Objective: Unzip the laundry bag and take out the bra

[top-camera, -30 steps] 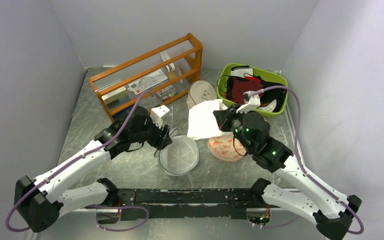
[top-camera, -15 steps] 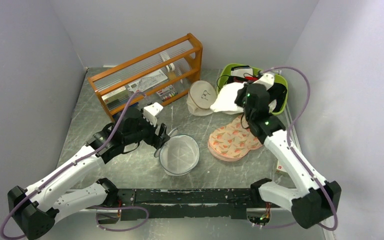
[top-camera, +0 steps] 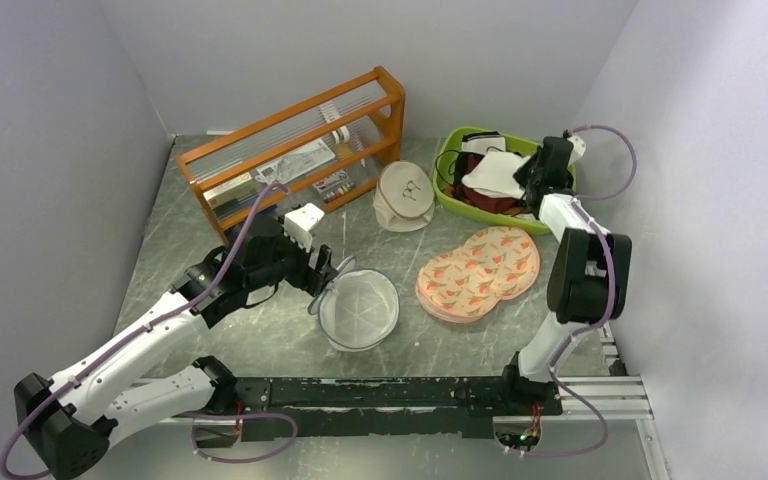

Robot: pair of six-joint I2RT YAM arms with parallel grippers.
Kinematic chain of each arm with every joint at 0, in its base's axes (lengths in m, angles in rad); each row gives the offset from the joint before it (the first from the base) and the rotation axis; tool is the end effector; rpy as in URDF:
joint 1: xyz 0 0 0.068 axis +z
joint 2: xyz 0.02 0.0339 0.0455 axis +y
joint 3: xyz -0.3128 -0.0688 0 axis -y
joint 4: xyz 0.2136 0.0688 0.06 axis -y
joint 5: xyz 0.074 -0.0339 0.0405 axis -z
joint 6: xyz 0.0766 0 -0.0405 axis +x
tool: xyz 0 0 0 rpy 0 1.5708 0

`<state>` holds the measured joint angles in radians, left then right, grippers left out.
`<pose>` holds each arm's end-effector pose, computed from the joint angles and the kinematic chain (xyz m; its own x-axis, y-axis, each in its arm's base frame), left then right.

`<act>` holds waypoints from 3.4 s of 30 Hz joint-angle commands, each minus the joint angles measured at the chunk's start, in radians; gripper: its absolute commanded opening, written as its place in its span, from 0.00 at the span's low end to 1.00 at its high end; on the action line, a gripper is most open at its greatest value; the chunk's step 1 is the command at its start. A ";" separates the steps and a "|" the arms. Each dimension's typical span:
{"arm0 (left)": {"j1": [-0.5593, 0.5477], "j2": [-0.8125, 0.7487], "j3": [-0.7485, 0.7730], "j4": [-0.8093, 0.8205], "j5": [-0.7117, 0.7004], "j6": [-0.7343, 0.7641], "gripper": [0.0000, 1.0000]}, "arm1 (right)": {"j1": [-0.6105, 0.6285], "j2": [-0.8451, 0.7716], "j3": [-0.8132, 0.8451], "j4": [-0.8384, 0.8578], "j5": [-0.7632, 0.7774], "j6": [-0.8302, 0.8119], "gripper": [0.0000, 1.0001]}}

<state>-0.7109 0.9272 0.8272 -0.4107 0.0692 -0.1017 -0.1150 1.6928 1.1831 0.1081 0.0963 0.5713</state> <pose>0.1345 -0.1228 0.3286 -0.4392 0.2445 -0.8645 0.6555 0.7453 -0.1222 0.4085 -0.0546 0.3134 -0.2174 0.5669 -0.7946 0.3800 0.7990 0.4661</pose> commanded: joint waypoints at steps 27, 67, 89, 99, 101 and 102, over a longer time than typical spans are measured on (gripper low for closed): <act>0.001 -0.068 -0.011 0.027 -0.067 -0.029 0.86 | 0.010 -0.556 -0.400 -0.027 -0.334 -0.063 0.97; 0.011 -0.092 -0.074 0.078 -0.087 -0.255 0.88 | 1.176 -0.589 -0.483 -0.753 0.623 0.350 0.12; 0.011 -0.101 -0.621 0.406 -0.020 -1.393 0.65 | 1.174 -0.701 -0.529 -0.699 0.614 0.301 0.09; 0.012 -0.003 -0.616 0.436 -0.049 -1.467 0.46 | 1.174 -0.717 -0.542 -0.677 0.609 0.292 0.09; 0.012 0.045 -0.625 0.495 -0.023 -1.478 0.48 | 1.174 -0.712 -0.542 -0.672 0.607 0.291 0.09; 0.012 0.065 -0.629 0.528 -0.007 -1.482 0.49 | 1.173 -0.709 -0.542 -0.670 0.607 0.290 0.09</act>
<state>-0.7036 0.9291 0.1932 -0.0219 0.0143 -1.5356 1.0615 0.9897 0.6544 -0.5861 0.6842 0.8677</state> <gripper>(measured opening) 0.472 0.091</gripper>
